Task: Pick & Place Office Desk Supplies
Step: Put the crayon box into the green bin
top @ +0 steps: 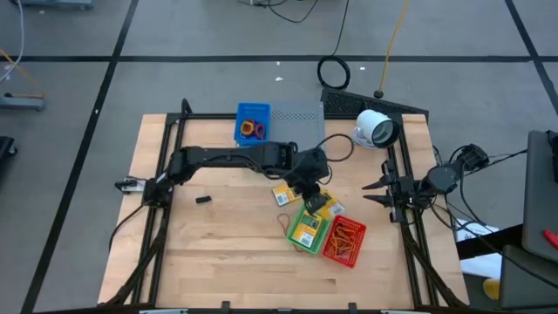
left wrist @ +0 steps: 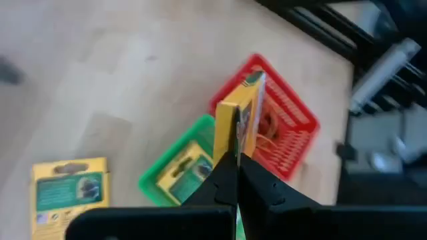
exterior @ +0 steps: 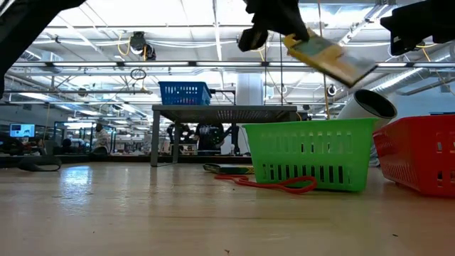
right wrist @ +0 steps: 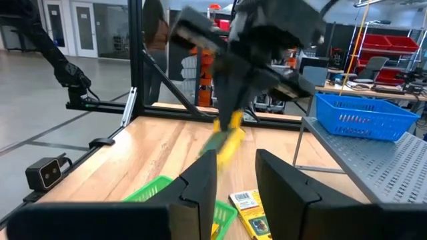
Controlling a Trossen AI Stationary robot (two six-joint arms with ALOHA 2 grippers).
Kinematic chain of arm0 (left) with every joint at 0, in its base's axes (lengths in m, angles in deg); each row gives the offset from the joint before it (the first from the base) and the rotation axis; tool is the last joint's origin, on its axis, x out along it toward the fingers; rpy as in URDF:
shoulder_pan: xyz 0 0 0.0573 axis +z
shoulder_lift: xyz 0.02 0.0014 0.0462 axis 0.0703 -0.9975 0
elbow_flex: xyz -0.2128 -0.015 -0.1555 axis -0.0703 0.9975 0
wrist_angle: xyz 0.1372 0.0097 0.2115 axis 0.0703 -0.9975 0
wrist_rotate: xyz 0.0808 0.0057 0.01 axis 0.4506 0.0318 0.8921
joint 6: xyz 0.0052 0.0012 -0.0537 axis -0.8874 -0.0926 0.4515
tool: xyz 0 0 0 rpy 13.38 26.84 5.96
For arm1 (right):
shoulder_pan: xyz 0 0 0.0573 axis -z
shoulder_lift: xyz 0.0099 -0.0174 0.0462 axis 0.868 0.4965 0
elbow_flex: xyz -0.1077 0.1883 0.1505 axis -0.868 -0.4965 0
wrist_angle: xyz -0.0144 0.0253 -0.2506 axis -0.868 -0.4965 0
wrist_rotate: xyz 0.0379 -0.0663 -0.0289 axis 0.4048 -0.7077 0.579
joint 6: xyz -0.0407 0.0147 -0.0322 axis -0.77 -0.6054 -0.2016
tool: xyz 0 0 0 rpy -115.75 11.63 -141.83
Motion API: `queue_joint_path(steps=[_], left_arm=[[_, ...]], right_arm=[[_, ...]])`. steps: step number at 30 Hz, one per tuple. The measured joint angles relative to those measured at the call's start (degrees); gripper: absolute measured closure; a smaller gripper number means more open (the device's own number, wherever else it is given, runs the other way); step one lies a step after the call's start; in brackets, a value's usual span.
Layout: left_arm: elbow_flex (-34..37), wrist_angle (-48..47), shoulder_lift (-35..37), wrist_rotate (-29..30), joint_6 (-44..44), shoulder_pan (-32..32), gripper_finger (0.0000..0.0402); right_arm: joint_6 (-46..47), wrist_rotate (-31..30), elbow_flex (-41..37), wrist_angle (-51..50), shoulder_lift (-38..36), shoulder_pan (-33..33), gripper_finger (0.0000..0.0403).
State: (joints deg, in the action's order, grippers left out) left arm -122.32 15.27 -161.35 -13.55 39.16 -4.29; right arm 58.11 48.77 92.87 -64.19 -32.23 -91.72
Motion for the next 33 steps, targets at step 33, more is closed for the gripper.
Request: queue_joint_path(steps=[33], left_arm=[[65.85,82.73,22.06,36.49,50.13,-12.10,0.0401]], right_arm=[[0.00,0.00,0.02,0.02,0.02,0.00,0.0309]])
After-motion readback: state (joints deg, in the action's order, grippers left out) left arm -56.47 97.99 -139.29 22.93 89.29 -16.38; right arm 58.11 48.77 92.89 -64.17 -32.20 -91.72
